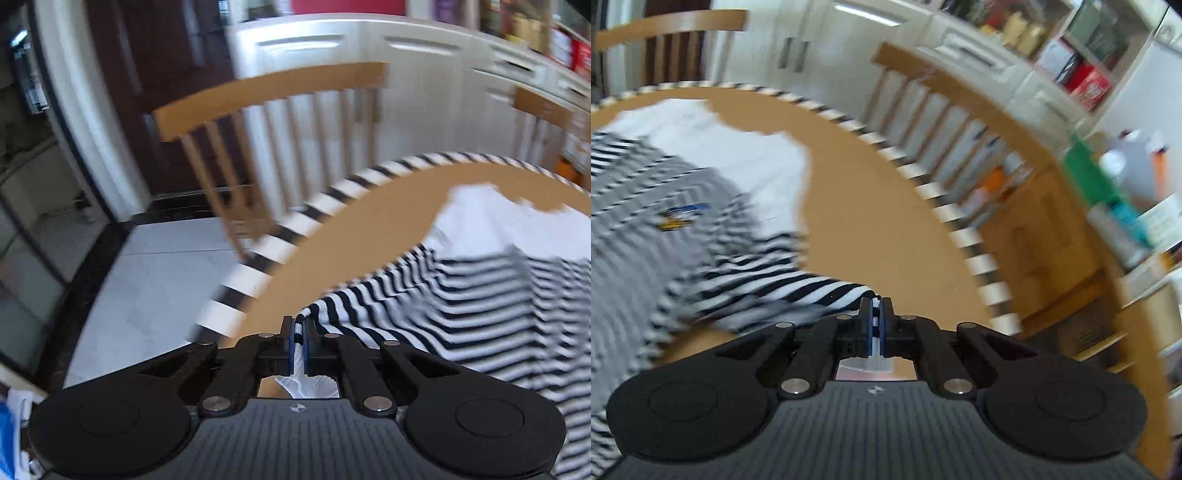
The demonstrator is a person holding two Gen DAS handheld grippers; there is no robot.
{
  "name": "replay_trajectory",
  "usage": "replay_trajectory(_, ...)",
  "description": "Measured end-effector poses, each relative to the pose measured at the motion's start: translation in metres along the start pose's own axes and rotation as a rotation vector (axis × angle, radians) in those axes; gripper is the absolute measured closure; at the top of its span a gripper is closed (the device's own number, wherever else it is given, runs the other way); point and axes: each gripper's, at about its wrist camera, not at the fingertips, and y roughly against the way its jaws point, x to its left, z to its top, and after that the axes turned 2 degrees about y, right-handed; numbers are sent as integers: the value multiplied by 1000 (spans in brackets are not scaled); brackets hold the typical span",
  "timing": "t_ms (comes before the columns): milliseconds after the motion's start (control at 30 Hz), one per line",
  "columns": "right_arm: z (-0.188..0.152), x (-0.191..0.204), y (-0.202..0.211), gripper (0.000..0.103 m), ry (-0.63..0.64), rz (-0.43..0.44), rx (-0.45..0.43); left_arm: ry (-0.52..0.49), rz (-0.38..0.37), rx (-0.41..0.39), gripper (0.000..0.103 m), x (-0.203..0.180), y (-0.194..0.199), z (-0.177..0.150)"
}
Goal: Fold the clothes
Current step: 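Move both grippers to the sweater collar and grasp its edge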
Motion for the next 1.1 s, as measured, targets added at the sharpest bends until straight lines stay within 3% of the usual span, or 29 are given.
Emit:
replay_trajectory(133,5,-20,-21,100,48,-96,39,-41,52,-14,98,8,-11,8)
replay_trajectory(300,-11,-14,-56,100,52,-66,161,-76,64,69,98,-2,-33,-5)
replay_trajectory(367,-19,-9,-68,98,67,-29,202,-77,34,101,96,1,-38,-10)
replay_trajectory(400,-21,-10,-71,91,58,-5,223,-71,10,122,90,3,-40,-13)
replay_trajectory(433,-23,-13,-72,76,45,15,239,-62,-11,130,84,7,-39,-12)
replay_trajectory(500,-23,-21,-64,57,46,22,227,-56,-24,135,60,20,-31,-8)
replay_trajectory(600,-11,-39,-49,68,80,-52,120,-30,-88,37,59,34,-10,11)
replay_trajectory(667,8,-50,-44,69,-46,65,-2,-3,-200,-34,51,29,-11,33)
replay_trajectory(700,19,-52,-49,69,-126,154,-34,6,-249,-45,45,18,-17,45)
replay_trajectory(767,40,-39,-73,71,-215,293,-51,4,-345,-51,44,-10,-40,67)
replay_trajectory(800,49,-28,-87,71,-227,335,-49,-19,-352,-43,44,-26,-52,72)
replay_trajectory(867,63,-3,-116,71,-220,338,-21,-71,-359,-25,44,-57,-76,82)
replay_trajectory(1067,90,19,-164,70,-365,439,-4,-226,-328,24,43,-127,-132,92)
replay_trajectory(1100,95,22,-172,72,-350,437,14,-248,-322,29,38,-135,-137,92)
